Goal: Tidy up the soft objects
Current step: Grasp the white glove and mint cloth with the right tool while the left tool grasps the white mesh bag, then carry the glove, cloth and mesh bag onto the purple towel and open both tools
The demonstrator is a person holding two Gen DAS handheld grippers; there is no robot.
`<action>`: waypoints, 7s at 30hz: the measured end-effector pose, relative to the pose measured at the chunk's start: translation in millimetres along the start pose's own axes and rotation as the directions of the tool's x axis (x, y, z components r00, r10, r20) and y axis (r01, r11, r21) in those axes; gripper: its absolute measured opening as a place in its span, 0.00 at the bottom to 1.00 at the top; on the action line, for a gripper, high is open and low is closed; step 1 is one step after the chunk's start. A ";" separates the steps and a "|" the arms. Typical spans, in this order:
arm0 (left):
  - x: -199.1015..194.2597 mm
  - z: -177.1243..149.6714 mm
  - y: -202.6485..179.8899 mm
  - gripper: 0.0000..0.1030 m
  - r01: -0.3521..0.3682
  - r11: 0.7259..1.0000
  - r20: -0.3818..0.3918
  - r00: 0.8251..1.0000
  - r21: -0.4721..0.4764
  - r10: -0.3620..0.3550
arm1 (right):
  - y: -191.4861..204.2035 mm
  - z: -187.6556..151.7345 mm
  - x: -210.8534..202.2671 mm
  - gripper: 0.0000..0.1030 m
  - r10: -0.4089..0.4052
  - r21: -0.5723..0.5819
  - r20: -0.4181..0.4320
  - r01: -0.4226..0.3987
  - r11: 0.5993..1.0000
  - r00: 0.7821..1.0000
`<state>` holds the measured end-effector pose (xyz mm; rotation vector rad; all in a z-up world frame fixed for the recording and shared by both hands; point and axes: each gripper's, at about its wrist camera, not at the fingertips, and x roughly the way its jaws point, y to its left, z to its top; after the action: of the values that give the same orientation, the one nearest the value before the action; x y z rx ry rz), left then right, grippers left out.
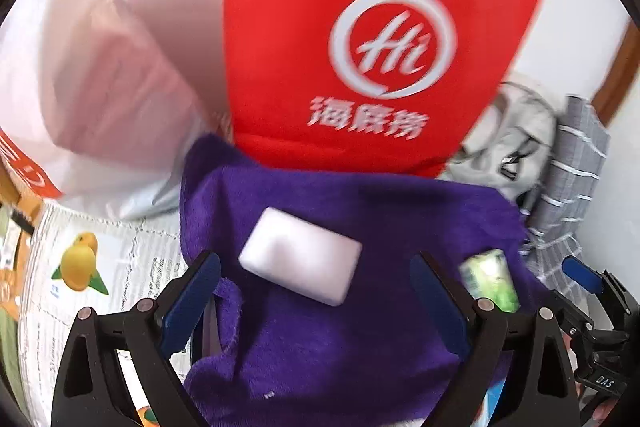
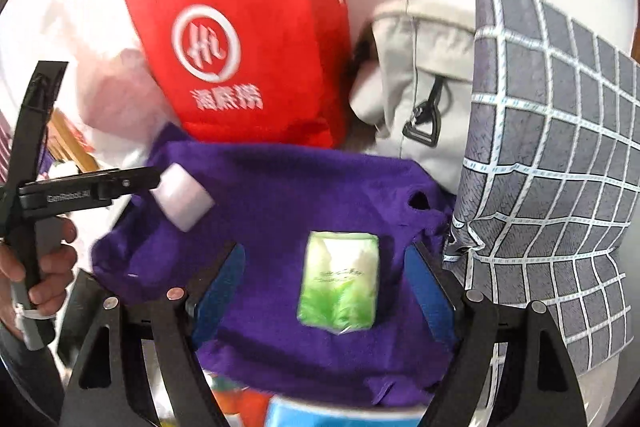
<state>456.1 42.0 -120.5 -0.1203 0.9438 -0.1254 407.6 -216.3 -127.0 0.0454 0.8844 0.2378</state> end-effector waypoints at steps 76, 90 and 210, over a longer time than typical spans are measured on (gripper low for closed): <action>-126.6 -287.0 28.9 0.13 0.007 1.000 -0.112 0.994 0.027 -0.004 | 77.0 -265.9 -137.8 0.32 0.055 -0.103 -0.151 -0.071 0.992 0.987; -126.3 -289.6 31.2 0.13 0.012 1.000 -0.114 0.993 0.008 -0.011 | 38.4 -251.1 -214.4 0.07 0.109 0.061 0.137 -0.119 0.991 0.985; 11.0 -37.9 -8.0 0.07 -0.040 0.999 -0.109 0.993 0.009 0.041 | 6.7 -2.4 22.5 0.08 0.092 -0.013 -0.080 -0.094 0.996 0.993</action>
<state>431.2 30.6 -150.0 -0.0890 1.0541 -0.0982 418.2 -204.9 -144.7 0.0623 0.9600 0.3358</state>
